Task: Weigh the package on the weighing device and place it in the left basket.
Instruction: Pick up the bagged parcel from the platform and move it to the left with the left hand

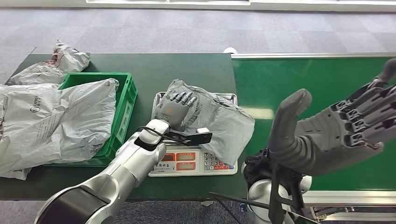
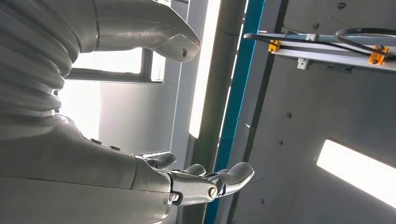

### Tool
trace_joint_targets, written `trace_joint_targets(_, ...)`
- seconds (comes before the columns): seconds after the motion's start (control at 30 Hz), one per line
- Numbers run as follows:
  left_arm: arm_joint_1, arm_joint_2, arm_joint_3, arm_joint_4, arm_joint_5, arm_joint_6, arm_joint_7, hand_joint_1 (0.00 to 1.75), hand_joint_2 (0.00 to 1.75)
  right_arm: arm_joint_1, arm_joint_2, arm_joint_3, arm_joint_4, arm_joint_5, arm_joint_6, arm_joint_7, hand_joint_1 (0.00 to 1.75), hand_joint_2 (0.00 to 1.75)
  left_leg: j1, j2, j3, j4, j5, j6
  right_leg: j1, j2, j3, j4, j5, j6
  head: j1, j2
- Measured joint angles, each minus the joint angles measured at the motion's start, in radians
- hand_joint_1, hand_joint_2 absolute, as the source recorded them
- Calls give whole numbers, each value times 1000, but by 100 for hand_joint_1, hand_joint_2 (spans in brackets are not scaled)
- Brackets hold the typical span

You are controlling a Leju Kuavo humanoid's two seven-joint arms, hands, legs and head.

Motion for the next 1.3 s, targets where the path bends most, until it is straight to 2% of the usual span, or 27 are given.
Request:
trace_joint_targets(0.23,-22,-4,0,18,0,-86,-25,0,175,-1,0,3,5,2,0,0,0,175,0,0,3,0,0,0,0,0,3,0,0,0,0,0)
trace_joint_targets(0.37,-33,-4,-2,24,-2,-174,-48,170,175,-2,0,6,7,-1,0,0,0,175,0,0,6,0,0,0,0,0,6,0,-1,0,0,0)
trace_joint_targets(0.4,-34,-4,-4,25,-3,-196,-52,175,175,-3,0,7,8,-3,0,0,0,175,0,0,7,0,0,0,0,0,7,0,-1,0,0,0)
trace_joint_targets(0.53,-30,-4,-14,28,-5,-234,-63,175,175,-3,0,9,10,-7,0,0,0,175,0,-2,11,0,-2,1,0,-2,13,0,-4,1,0,0)
trace_joint_targets(1.1,-25,-4,-31,30,-8,-213,-60,175,175,-3,0,9,10,0,0,0,0,175,0,-2,13,0,-2,1,0,-2,15,0,-4,1,0,0)
trace_joint_targets(1.2,-16,-4,-31,29,-9,-136,-32,175,175,-3,0,9,10,8,0,0,0,175,0,-2,13,0,-2,1,0,-2,14,0,-4,1,0,0)
trace_joint_targets(1.3,8,-2,-31,23,-10,81,33,175,175,-3,0,8,7,19,0,0,0,175,0,-2,11,0,-2,0,0,-2,12,0,-4,1,0,0)
